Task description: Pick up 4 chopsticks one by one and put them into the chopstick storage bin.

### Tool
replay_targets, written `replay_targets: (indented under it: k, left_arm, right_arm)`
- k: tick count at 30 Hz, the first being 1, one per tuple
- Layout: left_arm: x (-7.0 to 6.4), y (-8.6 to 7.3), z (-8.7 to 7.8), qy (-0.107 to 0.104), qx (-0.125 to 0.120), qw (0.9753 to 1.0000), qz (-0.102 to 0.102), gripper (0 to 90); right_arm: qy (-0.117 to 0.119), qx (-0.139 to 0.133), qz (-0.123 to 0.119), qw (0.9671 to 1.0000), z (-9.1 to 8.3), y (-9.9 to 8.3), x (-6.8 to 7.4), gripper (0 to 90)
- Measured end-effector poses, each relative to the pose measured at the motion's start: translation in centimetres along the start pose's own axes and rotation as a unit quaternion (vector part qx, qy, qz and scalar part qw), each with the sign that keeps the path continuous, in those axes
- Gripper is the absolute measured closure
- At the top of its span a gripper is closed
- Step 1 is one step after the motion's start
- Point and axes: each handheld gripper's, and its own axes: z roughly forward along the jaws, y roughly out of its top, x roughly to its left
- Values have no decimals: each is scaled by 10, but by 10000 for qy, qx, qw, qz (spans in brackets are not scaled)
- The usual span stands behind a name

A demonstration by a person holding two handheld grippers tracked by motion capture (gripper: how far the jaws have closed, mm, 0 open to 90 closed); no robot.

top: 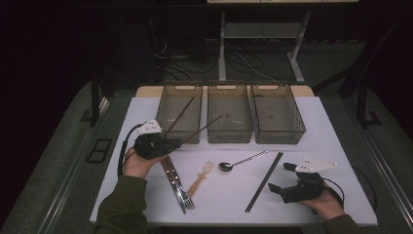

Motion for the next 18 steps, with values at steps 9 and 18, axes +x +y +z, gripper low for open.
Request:
replay_targets:
  k: [9, 18]
  left_arm:
    - [16, 2, -6, 358, -114, 9990, -262, 847]
    - [37, 7, -7, 637, -251, 9962, -535, 847]
  right_arm:
    - [-5, -14, 3, 10000, 1, 0, 0, 44]
    - [-2, -24, 18, 10000, 0, 0, 0, 44]
